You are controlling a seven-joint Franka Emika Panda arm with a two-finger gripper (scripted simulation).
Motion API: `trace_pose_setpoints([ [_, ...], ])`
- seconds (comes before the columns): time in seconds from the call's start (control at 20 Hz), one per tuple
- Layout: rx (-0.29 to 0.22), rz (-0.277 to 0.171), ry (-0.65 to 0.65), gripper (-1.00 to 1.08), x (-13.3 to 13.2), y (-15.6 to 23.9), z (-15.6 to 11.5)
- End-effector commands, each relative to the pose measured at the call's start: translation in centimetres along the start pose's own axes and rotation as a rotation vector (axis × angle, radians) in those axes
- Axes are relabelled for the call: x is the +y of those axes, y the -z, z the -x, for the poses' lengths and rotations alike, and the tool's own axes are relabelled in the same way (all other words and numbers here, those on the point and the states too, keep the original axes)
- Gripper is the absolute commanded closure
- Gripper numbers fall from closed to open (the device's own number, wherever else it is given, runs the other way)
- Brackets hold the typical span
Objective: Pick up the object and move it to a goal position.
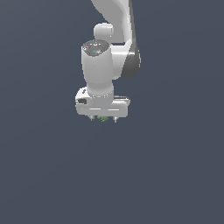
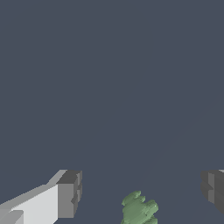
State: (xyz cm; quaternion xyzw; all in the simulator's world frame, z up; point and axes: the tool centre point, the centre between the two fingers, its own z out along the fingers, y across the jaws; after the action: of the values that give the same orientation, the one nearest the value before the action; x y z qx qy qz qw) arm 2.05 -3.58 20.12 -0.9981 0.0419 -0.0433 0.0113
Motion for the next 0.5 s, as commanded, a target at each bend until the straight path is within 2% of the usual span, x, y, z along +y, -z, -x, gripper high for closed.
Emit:
trace_pose_setpoints([
  [0.0,0.000,0.000,0.001,-0.92,-0.07,0.02,0.01],
  [0.45,-0.003,0.001,0.038,-0.92,0.12,-0.36,0.40],
])
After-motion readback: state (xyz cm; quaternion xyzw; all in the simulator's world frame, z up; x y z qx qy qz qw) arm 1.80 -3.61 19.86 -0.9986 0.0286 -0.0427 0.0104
